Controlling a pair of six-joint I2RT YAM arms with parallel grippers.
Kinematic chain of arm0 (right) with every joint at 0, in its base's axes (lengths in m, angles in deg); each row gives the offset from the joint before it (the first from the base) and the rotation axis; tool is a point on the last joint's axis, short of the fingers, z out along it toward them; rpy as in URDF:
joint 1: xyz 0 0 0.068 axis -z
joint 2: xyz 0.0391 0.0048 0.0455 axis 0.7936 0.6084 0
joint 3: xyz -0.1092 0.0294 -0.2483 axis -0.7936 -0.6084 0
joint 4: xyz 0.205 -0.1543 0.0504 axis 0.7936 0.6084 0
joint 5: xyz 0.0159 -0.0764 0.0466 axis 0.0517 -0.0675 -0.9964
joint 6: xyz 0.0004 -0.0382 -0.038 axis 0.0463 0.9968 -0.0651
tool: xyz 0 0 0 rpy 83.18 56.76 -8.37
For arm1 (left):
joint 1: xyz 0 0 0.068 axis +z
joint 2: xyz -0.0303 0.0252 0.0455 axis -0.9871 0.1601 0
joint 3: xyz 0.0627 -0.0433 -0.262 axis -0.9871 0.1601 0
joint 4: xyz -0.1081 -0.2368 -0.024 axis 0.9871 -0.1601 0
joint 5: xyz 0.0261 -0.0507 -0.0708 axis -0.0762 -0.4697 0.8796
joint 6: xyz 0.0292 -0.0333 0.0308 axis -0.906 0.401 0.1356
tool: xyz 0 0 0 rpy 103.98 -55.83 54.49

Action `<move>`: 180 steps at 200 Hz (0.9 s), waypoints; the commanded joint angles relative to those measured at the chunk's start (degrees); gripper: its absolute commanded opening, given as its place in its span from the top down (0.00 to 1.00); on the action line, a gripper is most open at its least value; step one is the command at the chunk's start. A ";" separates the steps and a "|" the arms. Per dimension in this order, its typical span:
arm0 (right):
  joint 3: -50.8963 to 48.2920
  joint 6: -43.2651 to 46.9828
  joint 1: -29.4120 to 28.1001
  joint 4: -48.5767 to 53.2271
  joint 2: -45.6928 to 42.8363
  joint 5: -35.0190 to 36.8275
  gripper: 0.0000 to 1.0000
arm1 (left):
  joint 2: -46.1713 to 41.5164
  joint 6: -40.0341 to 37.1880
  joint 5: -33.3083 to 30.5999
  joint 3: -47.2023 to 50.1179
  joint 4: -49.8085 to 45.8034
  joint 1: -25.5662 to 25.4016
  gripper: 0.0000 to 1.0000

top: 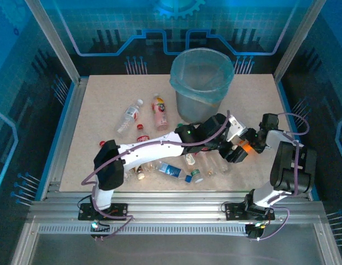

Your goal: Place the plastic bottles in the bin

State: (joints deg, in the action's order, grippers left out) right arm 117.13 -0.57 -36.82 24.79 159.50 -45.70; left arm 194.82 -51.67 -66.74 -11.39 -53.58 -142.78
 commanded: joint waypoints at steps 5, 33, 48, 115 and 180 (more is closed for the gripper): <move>-0.34 -1.67 1.01 -3.78 1.24 -4.25 0.33 | 1.48 0.04 0.05 -3.01 -2.54 0.11 0.10; -1.80 -2.33 1.89 -6.64 0.54 -5.87 0.38 | 2.22 0.19 -0.20 -4.44 -2.92 0.04 0.10; -2.58 -3.12 2.60 -8.12 0.05 -6.23 0.41 | 2.82 0.14 -0.18 -5.98 -3.79 0.05 0.10; -4.26 -6.21 2.13 -8.23 -11.84 -5.04 0.46 | 2.51 -6.55 -5.22 -15.58 -9.61 0.12 0.10; 1.41 -8.59 -7.17 -1.59 -32.26 8.67 0.47 | -6.09 -10.38 -8.88 -15.22 -5.11 2.02 0.10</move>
State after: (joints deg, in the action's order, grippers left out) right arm 114.88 -7.56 -38.70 20.26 132.18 -44.68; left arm 195.78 -59.65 -73.64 -25.49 -60.90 -141.91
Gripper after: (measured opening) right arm 0.594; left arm 0.903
